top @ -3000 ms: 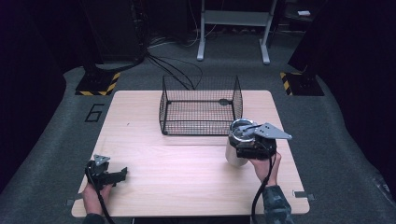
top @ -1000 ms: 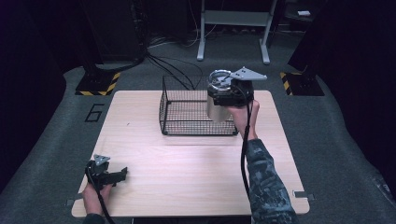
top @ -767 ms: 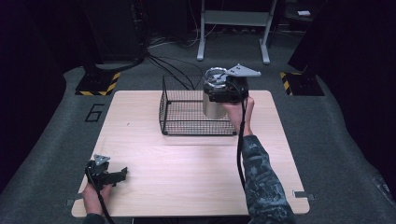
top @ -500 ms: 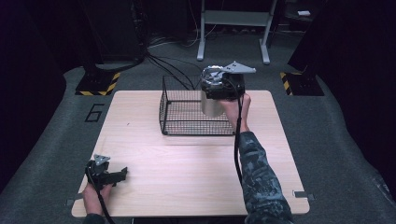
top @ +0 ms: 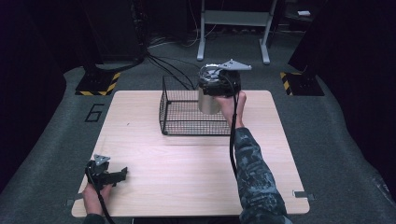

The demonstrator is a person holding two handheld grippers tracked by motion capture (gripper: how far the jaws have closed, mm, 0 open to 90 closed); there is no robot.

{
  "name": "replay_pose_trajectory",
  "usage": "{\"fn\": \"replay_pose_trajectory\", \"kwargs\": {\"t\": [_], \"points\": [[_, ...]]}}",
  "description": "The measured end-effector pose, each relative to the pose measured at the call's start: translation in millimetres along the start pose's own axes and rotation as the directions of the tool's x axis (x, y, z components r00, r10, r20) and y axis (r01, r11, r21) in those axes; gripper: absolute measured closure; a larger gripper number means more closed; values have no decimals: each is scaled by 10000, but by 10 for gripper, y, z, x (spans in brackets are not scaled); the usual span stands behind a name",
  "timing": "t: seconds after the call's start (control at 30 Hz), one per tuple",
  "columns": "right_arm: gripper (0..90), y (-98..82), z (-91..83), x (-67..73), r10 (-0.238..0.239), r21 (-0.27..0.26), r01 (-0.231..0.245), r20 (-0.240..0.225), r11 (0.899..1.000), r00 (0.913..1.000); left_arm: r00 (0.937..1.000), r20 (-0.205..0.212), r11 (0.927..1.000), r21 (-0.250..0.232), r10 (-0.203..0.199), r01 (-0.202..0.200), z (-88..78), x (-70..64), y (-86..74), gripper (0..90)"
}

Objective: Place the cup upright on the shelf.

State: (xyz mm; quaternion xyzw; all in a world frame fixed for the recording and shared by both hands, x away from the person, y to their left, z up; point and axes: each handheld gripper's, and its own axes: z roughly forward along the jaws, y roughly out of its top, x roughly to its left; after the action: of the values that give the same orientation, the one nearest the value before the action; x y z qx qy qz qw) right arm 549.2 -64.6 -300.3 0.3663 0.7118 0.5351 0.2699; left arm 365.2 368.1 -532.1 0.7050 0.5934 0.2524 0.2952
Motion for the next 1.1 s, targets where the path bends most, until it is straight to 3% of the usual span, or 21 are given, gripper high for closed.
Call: {"fn": "replay_pose_trajectory", "kwargs": {"t": [0.13,0.3,0.4,0.77,0.87,1.1], "points": [[39,-8,51,-22,-85,117,84,98,9999,9999,10000,15,10000,4,2,-2,0,1,0,4],[39,-25,103,-45,205,98,-207,151,9997,9997,10000,-1,10000,38,52,-52,-3,2,0,3],[39,-30,153,-51,59,204,-64,234,9998,9997,10000,4,10000,-1,76,-76,1,6,3,4],[39,-165,413,-89,127,589,-159,546,9981,9984,10000,20,10000,40,41,-41,-2,2,2,4],[39,-206,470,-76,358,649,-397,606,9971,9975,10000,13,10000,5,66,-66,1,5,2,4],[39,-288,613,-57,261,886,-325,719,9955,9971,10000,28,10000,37,-7,7,-2,-2,1,3]]}}
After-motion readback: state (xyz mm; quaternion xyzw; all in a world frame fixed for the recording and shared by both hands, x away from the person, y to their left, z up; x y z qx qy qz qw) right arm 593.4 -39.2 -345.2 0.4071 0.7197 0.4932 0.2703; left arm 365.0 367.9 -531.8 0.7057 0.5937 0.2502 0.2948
